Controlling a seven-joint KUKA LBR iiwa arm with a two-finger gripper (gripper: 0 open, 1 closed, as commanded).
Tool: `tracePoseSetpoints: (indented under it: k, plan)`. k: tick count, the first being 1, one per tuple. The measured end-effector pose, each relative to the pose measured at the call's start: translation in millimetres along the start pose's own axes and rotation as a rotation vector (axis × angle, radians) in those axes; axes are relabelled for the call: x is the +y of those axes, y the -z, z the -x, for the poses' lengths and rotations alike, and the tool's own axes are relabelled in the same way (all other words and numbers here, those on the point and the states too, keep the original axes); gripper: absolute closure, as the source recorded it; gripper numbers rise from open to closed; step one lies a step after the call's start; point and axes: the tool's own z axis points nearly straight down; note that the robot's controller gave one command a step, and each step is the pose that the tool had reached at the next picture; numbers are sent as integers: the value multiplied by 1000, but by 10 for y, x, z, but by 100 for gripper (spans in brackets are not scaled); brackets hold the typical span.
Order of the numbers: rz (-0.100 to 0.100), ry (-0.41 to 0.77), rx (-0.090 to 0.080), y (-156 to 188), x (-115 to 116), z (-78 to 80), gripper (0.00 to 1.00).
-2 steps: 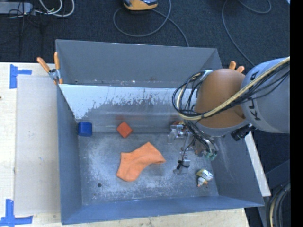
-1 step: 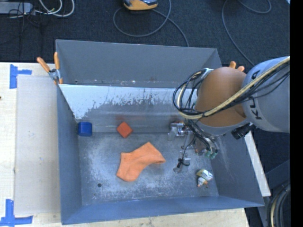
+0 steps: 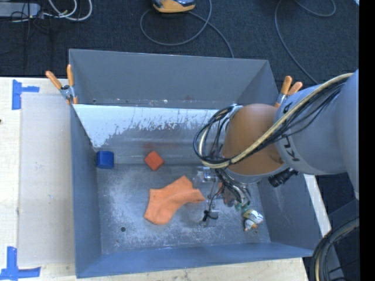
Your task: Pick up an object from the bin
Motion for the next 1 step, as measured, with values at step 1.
tracePoseSetpoints:
  k: [1]
  plan:
    - [-1,9,7,-248,546,84,0]
